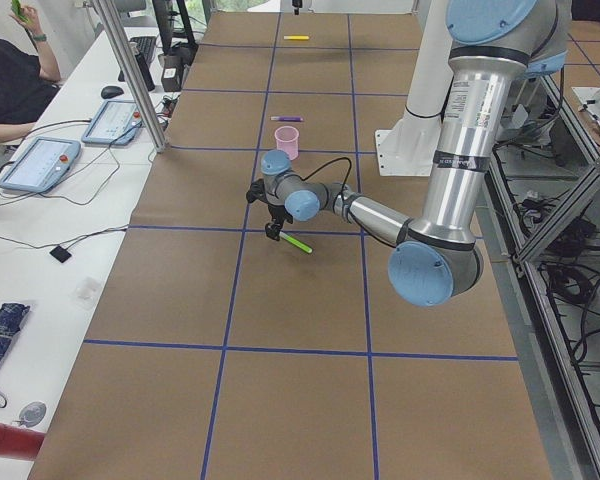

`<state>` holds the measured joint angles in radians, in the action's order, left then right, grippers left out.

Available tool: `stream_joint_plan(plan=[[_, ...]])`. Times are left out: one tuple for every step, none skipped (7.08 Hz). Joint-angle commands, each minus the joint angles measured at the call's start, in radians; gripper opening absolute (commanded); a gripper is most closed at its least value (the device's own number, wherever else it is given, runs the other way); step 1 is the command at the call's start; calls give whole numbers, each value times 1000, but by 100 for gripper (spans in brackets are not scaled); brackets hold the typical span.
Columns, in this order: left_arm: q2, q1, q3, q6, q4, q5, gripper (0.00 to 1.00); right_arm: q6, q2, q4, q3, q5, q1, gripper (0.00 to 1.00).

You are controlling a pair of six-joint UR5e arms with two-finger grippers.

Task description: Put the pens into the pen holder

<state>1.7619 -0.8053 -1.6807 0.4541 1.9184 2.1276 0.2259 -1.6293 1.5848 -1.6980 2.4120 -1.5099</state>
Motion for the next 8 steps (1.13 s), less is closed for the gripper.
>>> stream_joint_plan(plan=[[1, 0, 1, 0, -1, 2, 84, 1, 29, 0, 33, -2, 14, 100], [1, 0, 1, 0, -1, 0, 84, -10, 19, -8, 49, -4, 23, 100], [1, 0, 7, 0, -1, 0, 84, -11, 8, -18, 67, -16, 25, 100], [5, 2, 16, 0, 1, 0, 83, -13, 8, -70, 116, -19, 25, 100], [10, 2, 22, 0, -1, 0, 83, -13, 8, -177, 174, -21, 27, 100], [10, 2, 32, 0, 1, 0, 82, -10, 11, -246, 239, -19, 28, 100], [8, 3, 32, 0, 1, 0, 81, -10, 22, -250, 254, -21, 28, 100], [8, 6, 32, 0, 1, 0, 79, -7, 23, -249, 254, -19, 28, 100]])
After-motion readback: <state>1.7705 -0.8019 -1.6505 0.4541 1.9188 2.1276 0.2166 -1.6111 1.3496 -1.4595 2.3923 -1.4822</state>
